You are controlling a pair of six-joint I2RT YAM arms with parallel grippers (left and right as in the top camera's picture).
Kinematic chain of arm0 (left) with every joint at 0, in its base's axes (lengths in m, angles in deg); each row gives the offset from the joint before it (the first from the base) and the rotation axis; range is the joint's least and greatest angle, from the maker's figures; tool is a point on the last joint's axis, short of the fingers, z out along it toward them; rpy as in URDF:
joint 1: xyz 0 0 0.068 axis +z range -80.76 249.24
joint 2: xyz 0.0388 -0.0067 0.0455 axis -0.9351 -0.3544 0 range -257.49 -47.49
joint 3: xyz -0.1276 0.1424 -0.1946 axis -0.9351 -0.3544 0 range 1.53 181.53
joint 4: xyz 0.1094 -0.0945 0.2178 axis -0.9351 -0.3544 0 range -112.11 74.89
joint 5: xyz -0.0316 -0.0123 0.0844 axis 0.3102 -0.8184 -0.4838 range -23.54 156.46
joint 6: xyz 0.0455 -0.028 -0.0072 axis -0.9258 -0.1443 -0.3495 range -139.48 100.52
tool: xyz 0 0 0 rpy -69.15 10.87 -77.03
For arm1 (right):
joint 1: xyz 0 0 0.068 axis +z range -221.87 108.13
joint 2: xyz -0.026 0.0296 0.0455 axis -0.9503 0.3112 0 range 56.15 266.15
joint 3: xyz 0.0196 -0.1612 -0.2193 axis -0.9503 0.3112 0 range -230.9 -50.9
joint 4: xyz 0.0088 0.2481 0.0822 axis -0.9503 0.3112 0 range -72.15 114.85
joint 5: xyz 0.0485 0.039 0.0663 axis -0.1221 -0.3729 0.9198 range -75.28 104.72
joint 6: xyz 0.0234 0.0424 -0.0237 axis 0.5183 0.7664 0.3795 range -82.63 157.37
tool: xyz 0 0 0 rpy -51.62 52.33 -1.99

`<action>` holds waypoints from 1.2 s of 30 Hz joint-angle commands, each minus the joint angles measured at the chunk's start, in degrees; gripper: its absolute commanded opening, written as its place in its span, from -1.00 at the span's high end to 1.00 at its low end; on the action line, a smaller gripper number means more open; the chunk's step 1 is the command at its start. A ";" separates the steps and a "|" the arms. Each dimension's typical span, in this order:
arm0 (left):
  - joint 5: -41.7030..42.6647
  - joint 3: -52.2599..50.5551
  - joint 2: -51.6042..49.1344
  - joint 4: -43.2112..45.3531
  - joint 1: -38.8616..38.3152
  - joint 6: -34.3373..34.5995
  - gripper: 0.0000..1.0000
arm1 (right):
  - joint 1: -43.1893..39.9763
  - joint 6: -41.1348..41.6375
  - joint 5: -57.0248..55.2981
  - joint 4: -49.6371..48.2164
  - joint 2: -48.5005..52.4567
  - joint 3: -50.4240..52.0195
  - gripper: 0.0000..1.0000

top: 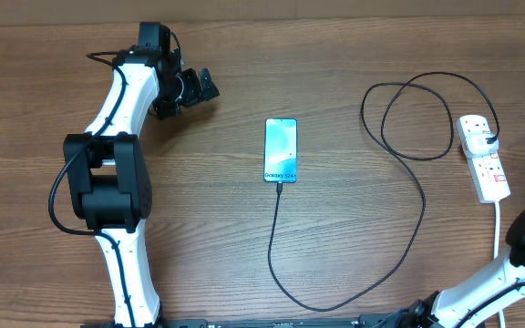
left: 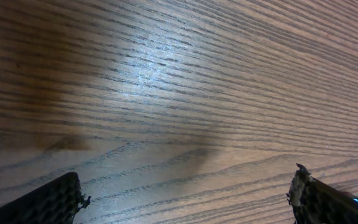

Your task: Plug charger to phone and switch on socket

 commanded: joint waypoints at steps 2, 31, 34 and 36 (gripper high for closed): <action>-0.55 0.15 1.44 -0.13 -0.37 -0.24 -0.99 | -0.28 0.46 -0.61 -0.13 -0.04 0.26 -1.00; -0.55 0.15 1.44 -0.13 -0.37 -0.24 -1.00 | -0.28 0.52 -0.61 4.20 -0.04 0.59 -1.00; -0.55 0.15 1.44 -0.13 -0.37 -0.24 -1.00 | -0.28 1.95 -0.68 4.17 -0.04 1.29 -1.00; -0.55 0.15 1.44 -0.11 -0.37 -0.24 -0.99 | -0.28 2.03 -0.87 3.98 -0.04 2.05 -1.00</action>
